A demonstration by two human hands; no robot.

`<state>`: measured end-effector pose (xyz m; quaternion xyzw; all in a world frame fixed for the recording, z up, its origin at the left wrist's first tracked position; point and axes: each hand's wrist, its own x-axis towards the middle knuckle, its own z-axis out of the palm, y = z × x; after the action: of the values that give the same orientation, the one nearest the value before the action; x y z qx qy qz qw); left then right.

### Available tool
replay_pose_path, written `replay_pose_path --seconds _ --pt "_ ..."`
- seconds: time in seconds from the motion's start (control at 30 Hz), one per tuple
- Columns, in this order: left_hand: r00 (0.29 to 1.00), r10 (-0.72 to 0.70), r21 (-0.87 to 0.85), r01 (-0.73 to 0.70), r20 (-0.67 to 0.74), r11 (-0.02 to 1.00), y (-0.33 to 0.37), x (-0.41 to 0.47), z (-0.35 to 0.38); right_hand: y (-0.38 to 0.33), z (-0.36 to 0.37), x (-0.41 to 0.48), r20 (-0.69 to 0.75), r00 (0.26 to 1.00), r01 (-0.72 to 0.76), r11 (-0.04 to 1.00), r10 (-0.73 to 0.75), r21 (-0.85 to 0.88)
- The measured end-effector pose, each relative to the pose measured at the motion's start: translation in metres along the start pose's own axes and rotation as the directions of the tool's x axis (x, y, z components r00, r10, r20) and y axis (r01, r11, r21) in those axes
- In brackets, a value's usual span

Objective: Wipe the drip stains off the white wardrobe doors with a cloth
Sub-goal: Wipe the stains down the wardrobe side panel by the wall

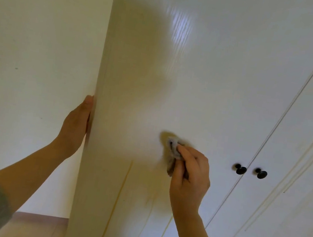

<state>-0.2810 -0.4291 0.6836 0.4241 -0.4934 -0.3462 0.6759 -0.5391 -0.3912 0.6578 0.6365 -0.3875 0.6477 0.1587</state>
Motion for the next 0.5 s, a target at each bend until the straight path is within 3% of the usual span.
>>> replay_pose_path --seconds 0.2,0.33,0.5 --pt "0.976 -0.176 -0.064 0.185 0.129 0.981 -0.042 -0.023 -0.020 -0.048 0.065 0.019 0.054 0.962 0.264 0.961 -0.269 0.088" --pt "0.955 -0.239 -0.117 0.262 0.178 0.958 -0.050 -0.023 -0.036 -0.065 0.097 0.002 0.093 0.958 0.267 0.961 -0.272 0.071" --pt "0.921 -0.291 -0.097 0.325 0.260 0.941 -0.052 -0.027 -0.050 -0.041 0.107 -0.083 0.291 0.830 0.487 0.873 -0.476 0.036"
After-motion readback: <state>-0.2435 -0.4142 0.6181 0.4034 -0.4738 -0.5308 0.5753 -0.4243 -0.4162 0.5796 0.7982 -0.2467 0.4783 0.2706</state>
